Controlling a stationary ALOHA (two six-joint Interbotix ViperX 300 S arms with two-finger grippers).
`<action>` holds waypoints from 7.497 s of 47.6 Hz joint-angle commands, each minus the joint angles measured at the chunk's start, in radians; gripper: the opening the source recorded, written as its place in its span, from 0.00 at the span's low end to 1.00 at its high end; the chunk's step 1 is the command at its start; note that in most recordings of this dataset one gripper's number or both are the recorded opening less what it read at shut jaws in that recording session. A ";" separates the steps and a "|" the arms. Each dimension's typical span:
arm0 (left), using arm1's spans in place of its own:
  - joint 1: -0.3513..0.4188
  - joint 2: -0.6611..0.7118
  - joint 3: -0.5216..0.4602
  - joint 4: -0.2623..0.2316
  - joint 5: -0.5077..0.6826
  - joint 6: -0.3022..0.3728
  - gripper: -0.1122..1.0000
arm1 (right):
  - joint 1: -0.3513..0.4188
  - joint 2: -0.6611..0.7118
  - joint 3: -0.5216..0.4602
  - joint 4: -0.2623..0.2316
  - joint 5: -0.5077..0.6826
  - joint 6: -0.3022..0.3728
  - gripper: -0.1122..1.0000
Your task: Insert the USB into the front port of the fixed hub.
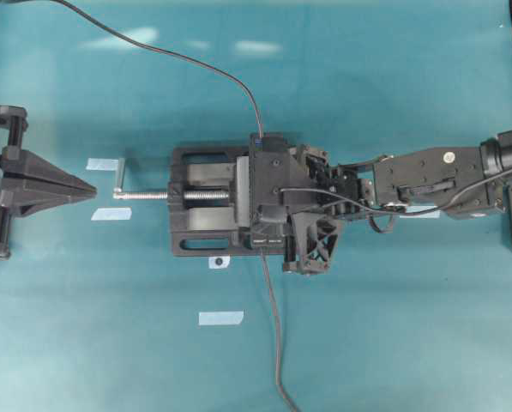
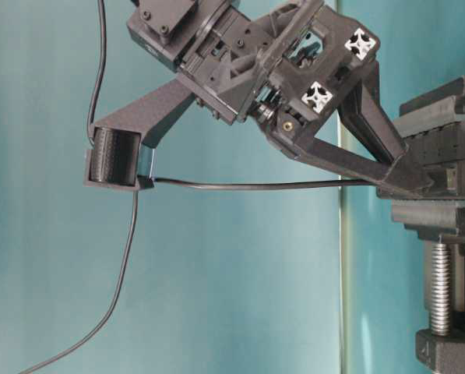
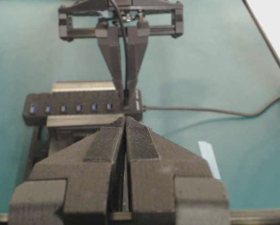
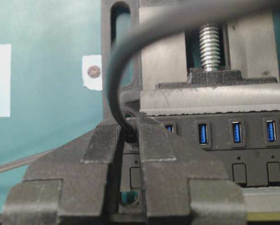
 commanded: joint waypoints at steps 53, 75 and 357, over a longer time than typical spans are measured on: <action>-0.002 0.005 -0.015 0.002 -0.005 -0.002 0.10 | 0.020 0.011 -0.006 -0.003 0.058 0.008 0.17; 0.000 0.003 -0.014 0.002 -0.005 -0.002 0.10 | 0.018 0.006 -0.041 -0.003 0.055 0.009 0.26; 0.000 -0.083 0.035 0.002 0.028 -0.043 0.10 | -0.005 -0.225 0.196 0.000 -0.137 0.043 0.73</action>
